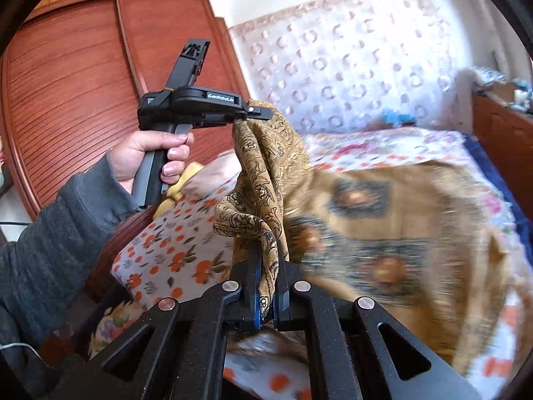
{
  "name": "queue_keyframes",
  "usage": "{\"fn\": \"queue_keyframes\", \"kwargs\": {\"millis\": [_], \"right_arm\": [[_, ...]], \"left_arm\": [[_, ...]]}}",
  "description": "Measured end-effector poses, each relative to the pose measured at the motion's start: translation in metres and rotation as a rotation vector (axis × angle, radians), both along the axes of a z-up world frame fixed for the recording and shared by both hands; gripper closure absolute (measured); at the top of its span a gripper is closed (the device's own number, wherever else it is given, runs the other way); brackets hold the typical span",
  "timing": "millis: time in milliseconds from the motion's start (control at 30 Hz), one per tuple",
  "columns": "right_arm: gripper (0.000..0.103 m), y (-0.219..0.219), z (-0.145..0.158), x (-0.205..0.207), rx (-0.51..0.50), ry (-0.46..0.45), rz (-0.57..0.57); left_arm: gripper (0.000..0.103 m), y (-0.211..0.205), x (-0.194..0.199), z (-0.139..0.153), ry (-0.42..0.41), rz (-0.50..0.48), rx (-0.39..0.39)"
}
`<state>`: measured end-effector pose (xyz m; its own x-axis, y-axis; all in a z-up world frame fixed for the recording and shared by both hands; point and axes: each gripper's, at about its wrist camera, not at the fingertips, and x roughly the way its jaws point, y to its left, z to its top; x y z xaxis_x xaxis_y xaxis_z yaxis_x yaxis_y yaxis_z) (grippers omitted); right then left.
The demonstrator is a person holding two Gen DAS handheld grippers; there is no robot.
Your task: Fold small clothes
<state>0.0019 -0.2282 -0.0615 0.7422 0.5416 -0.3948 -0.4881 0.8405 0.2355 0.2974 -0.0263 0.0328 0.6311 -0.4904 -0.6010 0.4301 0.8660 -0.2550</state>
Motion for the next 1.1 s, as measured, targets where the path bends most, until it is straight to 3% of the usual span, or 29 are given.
{"fn": "queue_keyframes", "kwargs": {"millis": [300, 467, 567, 633, 700, 833, 900, 1000, 1067, 1100], "right_arm": [[0.099, -0.081, -0.004, -0.046, -0.026, 0.009, -0.220], [0.099, -0.097, -0.017, -0.061, -0.061, 0.051, -0.299], [0.099, -0.100, -0.026, -0.061, -0.062, 0.088, -0.314], [0.099, -0.100, -0.030, -0.060, -0.068, 0.107, -0.329], [0.099, -0.100, -0.033, -0.060, -0.070, 0.125, -0.337], [0.099, -0.108, -0.028, -0.051, -0.061, 0.161, -0.348], [0.093, -0.111, -0.024, -0.048, -0.057, 0.172, -0.362], [0.076, -0.120, -0.021, -0.049, -0.055, 0.182, -0.399], [0.053, -0.126, -0.018, -0.050, -0.044, 0.187, -0.425], [0.050, -0.129, -0.017, -0.051, -0.039, 0.184, -0.435]], "left_arm": [[0.095, -0.151, 0.012, 0.013, -0.018, -0.188, 0.072], [0.092, -0.194, 0.006, 0.006, -0.019, -0.240, 0.127], [0.065, -0.207, 0.001, 0.004, -0.046, -0.234, 0.187], [0.041, -0.202, -0.007, 0.005, -0.063, -0.241, 0.189], [0.030, -0.198, -0.010, 0.007, -0.060, -0.248, 0.178], [0.030, -0.181, -0.022, 0.007, -0.067, -0.234, 0.166], [0.030, -0.168, -0.030, -0.001, -0.058, -0.225, 0.161], [0.030, -0.139, -0.043, -0.020, -0.025, -0.204, 0.162], [0.030, -0.126, -0.051, -0.032, -0.018, -0.188, 0.171], [0.030, -0.119, -0.054, -0.039, -0.018, -0.177, 0.189]]}}
